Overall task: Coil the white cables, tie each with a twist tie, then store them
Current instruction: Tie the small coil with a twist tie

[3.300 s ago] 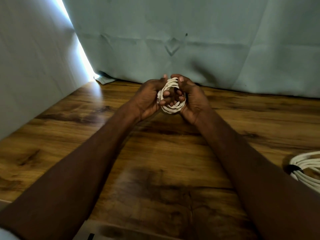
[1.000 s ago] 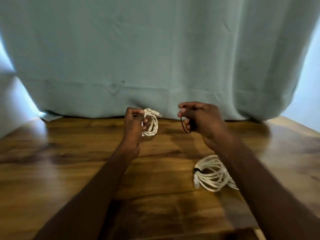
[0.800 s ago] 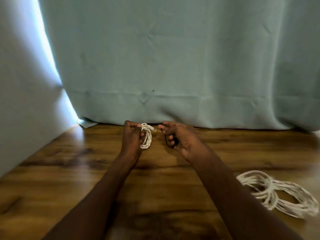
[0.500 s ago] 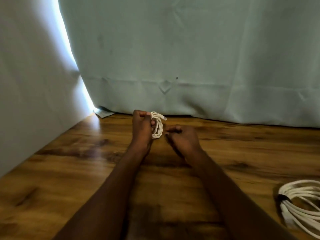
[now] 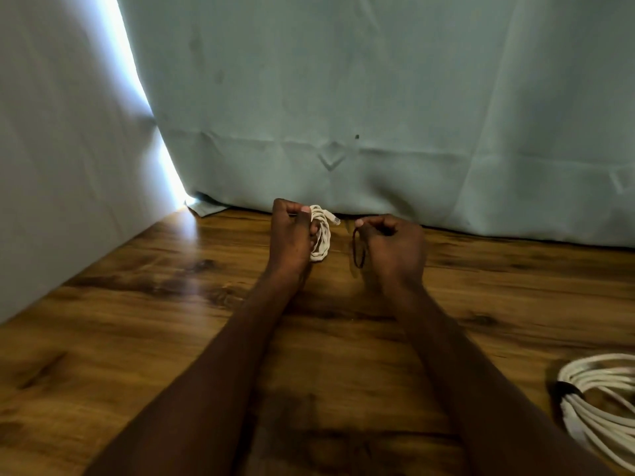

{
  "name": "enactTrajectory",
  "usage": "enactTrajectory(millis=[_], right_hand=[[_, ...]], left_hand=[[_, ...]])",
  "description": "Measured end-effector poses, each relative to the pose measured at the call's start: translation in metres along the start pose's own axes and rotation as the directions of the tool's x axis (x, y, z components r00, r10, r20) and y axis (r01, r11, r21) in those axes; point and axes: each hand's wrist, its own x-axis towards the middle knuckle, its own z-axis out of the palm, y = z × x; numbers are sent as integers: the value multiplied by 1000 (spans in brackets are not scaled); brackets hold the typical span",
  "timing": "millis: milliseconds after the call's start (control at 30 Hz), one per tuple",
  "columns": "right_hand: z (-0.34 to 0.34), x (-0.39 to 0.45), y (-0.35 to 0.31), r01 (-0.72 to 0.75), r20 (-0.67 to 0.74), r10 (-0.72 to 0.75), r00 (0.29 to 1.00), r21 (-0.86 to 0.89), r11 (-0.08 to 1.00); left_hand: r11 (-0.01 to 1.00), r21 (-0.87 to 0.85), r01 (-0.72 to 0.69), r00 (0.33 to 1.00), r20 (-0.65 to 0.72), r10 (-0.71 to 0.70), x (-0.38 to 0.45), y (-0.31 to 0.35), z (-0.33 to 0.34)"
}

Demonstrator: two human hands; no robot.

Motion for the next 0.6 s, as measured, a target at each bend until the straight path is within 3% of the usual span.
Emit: enactTrajectory(millis=[67,133,233,367,600], right_hand=[[-3,-2,0,58,4,-58,998,-117,991],[-2,-2,0,15,45,-12,999,-66,998],[1,0,-3,-180,136,163,977,122,976],[-5,-4,-11,-458,369,316,874,409,789],[-10,-1,-3,-439,449,289,846,278,854]], left_hand=[[1000,1,1,1000,-4,-1,-1,1,0],[1000,1,5,1000,-5,-5,0,1,0],[1000,20,-2,1000,-2,2,1,-1,-1],[1000,0,1,1000,-28,-1,6,-3,-5],[998,55,-33,988,-151,41,20,-3,-19]])
